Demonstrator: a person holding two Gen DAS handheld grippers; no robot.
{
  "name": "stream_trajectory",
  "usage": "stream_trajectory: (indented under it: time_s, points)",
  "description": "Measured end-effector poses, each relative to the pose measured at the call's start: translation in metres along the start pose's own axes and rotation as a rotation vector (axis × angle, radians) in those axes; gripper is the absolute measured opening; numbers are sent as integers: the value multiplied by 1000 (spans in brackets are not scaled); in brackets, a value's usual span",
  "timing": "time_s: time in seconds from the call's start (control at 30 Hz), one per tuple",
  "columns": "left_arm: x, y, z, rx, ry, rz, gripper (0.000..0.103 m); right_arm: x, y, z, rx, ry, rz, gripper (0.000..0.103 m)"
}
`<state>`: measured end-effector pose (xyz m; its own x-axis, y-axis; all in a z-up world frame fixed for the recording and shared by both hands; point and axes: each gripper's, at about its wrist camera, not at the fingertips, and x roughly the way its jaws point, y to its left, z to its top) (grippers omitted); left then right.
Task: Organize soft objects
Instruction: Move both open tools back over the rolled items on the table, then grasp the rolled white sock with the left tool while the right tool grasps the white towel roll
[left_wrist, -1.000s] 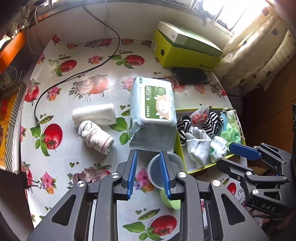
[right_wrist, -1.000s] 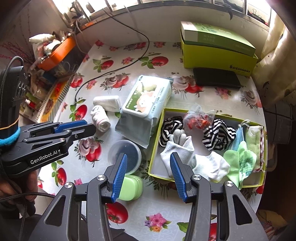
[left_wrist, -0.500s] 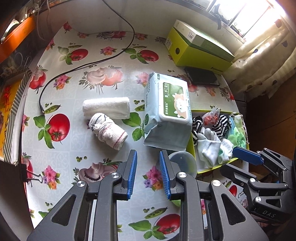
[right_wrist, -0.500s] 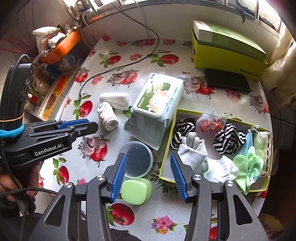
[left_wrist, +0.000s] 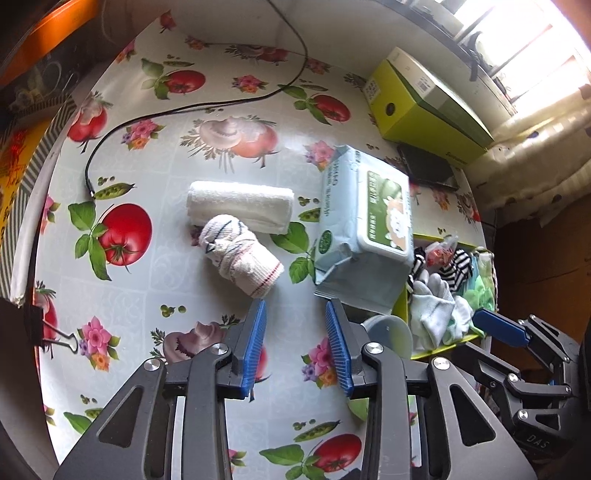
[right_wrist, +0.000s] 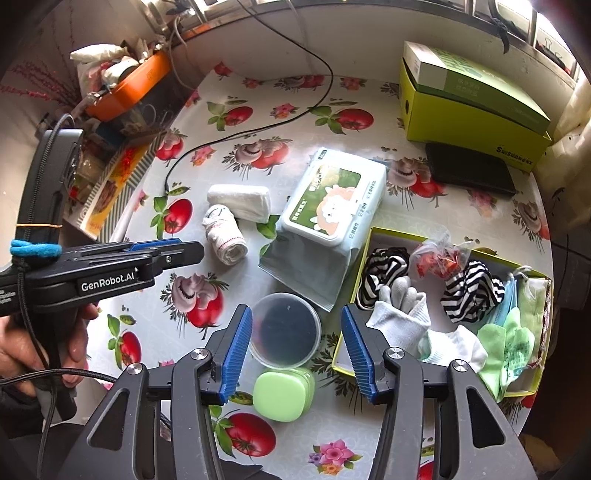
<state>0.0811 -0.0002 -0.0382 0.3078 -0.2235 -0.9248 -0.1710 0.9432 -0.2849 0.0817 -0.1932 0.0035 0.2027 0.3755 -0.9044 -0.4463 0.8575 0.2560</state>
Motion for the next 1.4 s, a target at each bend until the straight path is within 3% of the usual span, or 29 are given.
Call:
stream_trajectory:
  time_s: [0.2, 0.33, 0.73, 1.0, 1.13, 1.4]
  points:
    - [10, 21, 7, -80, 9, 12, 37, 4, 2, 7, -12, 4, 4, 50]
    - [22, 33, 16, -141, 14, 15, 43, 7, 3, 12, -14, 7, 4, 50]
    - [66, 50, 35, -279, 48, 55, 45, 15, 3, 24, -22, 16, 1, 50]
    - [75, 42, 39, -212, 47, 86, 48, 20, 6, 39, -46, 11, 3, 50]
    - [73, 41, 36, -179, 35, 95, 45, 23, 13, 50, -81, 3, 4, 50]
    - [55, 66, 18, -193, 22, 98, 43, 38, 33, 78, -173, -7, 10, 50]
